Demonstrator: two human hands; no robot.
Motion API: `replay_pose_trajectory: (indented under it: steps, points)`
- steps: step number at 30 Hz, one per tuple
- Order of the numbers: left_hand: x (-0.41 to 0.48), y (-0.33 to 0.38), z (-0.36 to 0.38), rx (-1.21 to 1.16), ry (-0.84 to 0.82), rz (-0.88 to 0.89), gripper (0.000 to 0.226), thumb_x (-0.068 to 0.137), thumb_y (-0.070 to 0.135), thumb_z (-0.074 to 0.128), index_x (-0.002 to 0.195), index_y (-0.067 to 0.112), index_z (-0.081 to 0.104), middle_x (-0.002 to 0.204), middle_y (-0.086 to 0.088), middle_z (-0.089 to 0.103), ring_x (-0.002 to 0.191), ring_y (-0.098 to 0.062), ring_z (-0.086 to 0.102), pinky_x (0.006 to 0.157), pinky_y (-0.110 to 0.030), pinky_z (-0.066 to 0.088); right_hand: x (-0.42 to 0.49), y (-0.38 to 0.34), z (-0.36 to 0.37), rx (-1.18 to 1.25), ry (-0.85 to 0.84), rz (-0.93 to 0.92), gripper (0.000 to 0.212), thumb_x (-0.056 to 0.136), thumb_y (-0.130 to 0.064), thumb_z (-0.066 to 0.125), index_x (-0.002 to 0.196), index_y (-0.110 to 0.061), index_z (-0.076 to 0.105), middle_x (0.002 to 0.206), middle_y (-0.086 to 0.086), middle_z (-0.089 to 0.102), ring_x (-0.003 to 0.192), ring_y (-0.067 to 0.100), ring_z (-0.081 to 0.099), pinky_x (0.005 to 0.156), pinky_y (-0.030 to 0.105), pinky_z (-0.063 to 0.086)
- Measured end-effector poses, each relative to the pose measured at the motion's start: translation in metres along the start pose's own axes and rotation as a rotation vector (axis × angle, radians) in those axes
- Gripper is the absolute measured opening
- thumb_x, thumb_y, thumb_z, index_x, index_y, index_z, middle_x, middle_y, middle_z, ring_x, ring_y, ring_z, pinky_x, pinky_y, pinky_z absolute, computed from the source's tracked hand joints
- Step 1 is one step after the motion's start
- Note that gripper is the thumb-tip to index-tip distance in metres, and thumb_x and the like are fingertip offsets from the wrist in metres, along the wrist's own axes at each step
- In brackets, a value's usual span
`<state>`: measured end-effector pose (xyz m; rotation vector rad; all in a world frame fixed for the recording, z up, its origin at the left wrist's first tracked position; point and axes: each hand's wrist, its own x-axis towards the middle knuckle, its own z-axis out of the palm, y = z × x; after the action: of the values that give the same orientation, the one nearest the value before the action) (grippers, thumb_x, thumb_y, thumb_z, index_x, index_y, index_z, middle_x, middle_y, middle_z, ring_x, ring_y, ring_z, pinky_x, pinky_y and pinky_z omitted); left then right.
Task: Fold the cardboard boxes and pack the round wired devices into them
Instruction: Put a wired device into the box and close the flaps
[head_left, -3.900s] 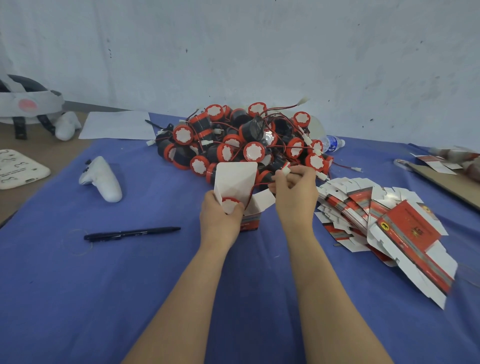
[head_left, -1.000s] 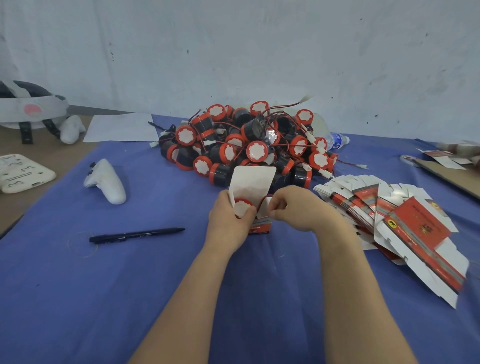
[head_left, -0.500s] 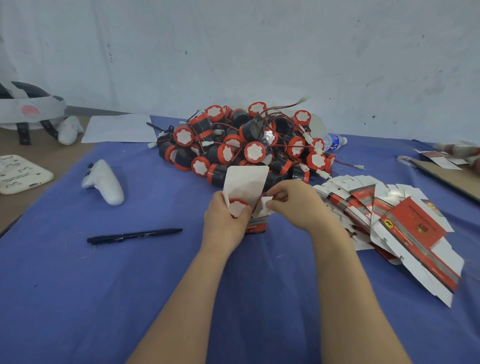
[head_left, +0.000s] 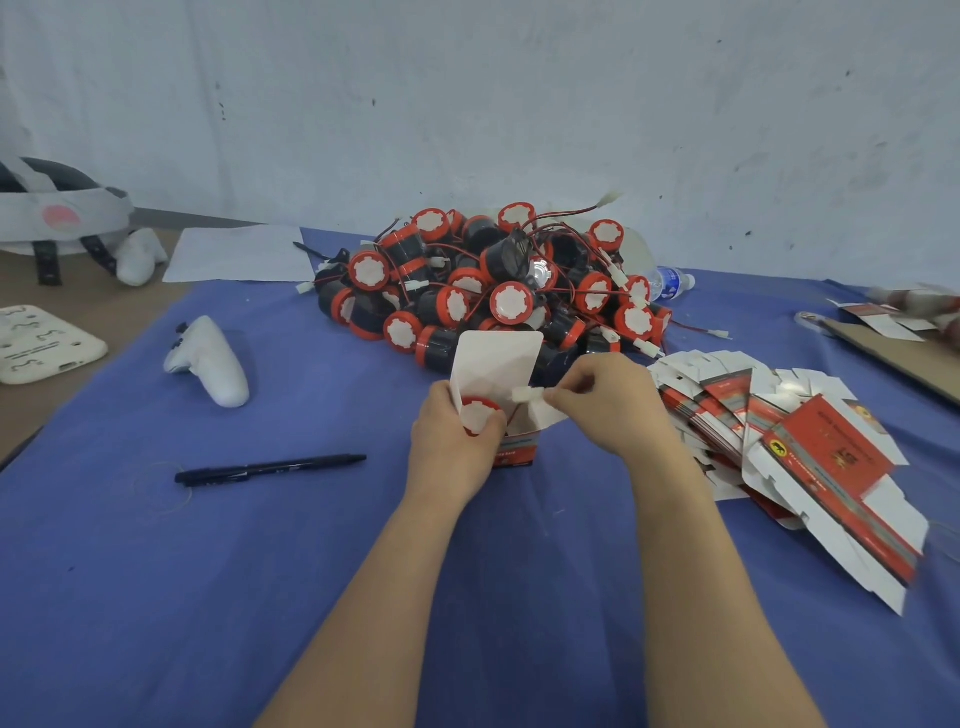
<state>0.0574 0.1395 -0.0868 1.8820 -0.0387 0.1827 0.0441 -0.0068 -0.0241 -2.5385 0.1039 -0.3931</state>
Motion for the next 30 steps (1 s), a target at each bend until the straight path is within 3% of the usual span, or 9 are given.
replay_pose_trajectory:
  steps: [5, 10, 12, 14, 17, 20, 23, 26, 30]
  points:
    - [-0.001, 0.000, 0.001, 0.006, 0.019, -0.004, 0.033, 0.088, 0.026, 0.064, 0.108, 0.025, 0.038, 0.112, 0.003, 0.053, 0.100, -0.016, 0.053, 0.068, -0.022, 0.041, 0.000, -0.008, 0.006, 0.136, 0.065, 0.047, 0.011, 0.088, -0.014, 0.062, 0.085, -0.004, 0.062, 0.074, 0.014, 0.068, 0.065, 0.023, 0.062, 0.065, 0.039, 0.054]
    - [-0.002, 0.001, 0.003, 0.010, 0.039, 0.010, 0.032, 0.087, 0.025, 0.065, 0.107, 0.023, 0.040, 0.112, 0.000, 0.056, 0.101, -0.020, 0.055, 0.075, -0.031, 0.048, -0.002, -0.012, 0.012, 0.427, -0.079, 0.131, 0.027, 0.087, 0.000, 0.059, 0.109, -0.014, 0.051, 0.066, 0.008, 0.067, 0.047, 0.010, 0.065, 0.048, 0.019, 0.053]
    - [-0.002, 0.001, 0.003, 0.023, 0.045, 0.010, 0.032, 0.087, 0.024, 0.064, 0.108, 0.022, 0.040, 0.111, 0.000, 0.056, 0.100, -0.021, 0.056, 0.074, -0.032, 0.048, -0.001, -0.015, 0.017, 0.486, -0.091, 0.149, 0.029, 0.087, 0.004, 0.055, 0.113, -0.011, 0.059, 0.073, 0.011, 0.069, 0.053, 0.014, 0.068, 0.054, 0.022, 0.056]
    - [-0.002, 0.001, 0.003, 0.028, 0.045, 0.013, 0.031, 0.087, 0.024, 0.064, 0.107, 0.022, 0.041, 0.109, 0.001, 0.056, 0.101, -0.022, 0.056, 0.076, -0.034, 0.050, 0.000, -0.017, 0.023, 0.581, -0.111, 0.203, 0.027, 0.088, 0.003, 0.056, 0.111, -0.008, 0.065, 0.080, 0.013, 0.071, 0.062, 0.019, 0.071, 0.066, 0.029, 0.060]
    - [-0.001, 0.000, 0.003, 0.038, 0.041, 0.023, 0.032, 0.087, 0.026, 0.065, 0.110, 0.018, 0.044, 0.110, 0.000, 0.057, 0.102, -0.022, 0.056, 0.078, -0.037, 0.050, -0.001, -0.018, 0.030, 0.733, -0.128, 0.252, 0.009, 0.090, -0.003, 0.061, 0.095, -0.006, 0.068, 0.071, 0.008, 0.070, 0.059, 0.016, 0.070, 0.062, 0.024, 0.059]
    - [-0.001, 0.000, 0.004, 0.056, 0.048, 0.028, 0.033, 0.087, 0.030, 0.065, 0.110, 0.017, 0.044, 0.109, -0.001, 0.058, 0.100, -0.022, 0.056, 0.075, -0.035, 0.050, 0.001, -0.019, 0.037, 0.495, -0.031, 0.146, 0.009, 0.087, -0.013, 0.065, 0.078, -0.013, 0.064, 0.067, 0.002, 0.069, 0.061, 0.016, 0.067, 0.063, 0.029, 0.057]
    - [0.000, 0.001, 0.005, 0.046, 0.051, 0.021, 0.030, 0.087, 0.031, 0.063, 0.107, 0.019, 0.044, 0.105, -0.001, 0.059, 0.097, -0.023, 0.058, 0.077, -0.041, 0.053, 0.001, -0.023, 0.042, 0.243, 0.027, -0.004, 0.015, 0.084, -0.021, 0.068, 0.075, -0.016, 0.057, 0.078, -0.001, 0.062, 0.069, 0.011, 0.056, 0.057, 0.014, 0.044]
    - [-0.001, 0.001, 0.005, 0.043, 0.052, 0.025, 0.027, 0.085, 0.026, 0.063, 0.105, 0.016, 0.046, 0.102, -0.004, 0.060, 0.096, -0.026, 0.058, 0.078, -0.047, 0.054, 0.002, -0.025, 0.041, 0.230, -0.025, -0.085, 0.010, 0.085, -0.016, 0.066, 0.090, -0.017, 0.057, 0.083, -0.004, 0.060, 0.068, 0.003, 0.051, 0.052, 0.004, 0.039]
    - [-0.001, 0.003, 0.006, 0.063, 0.043, 0.031, 0.026, 0.083, 0.019, 0.061, 0.105, 0.016, 0.046, 0.103, -0.006, 0.060, 0.096, -0.029, 0.057, 0.079, -0.051, 0.053, 0.003, -0.027, 0.038, 0.083, -0.151, -0.111, 0.033, 0.085, -0.016, 0.061, 0.118, -0.016, 0.058, 0.093, 0.000, 0.064, 0.075, 0.010, 0.054, 0.050, 0.009, 0.036]
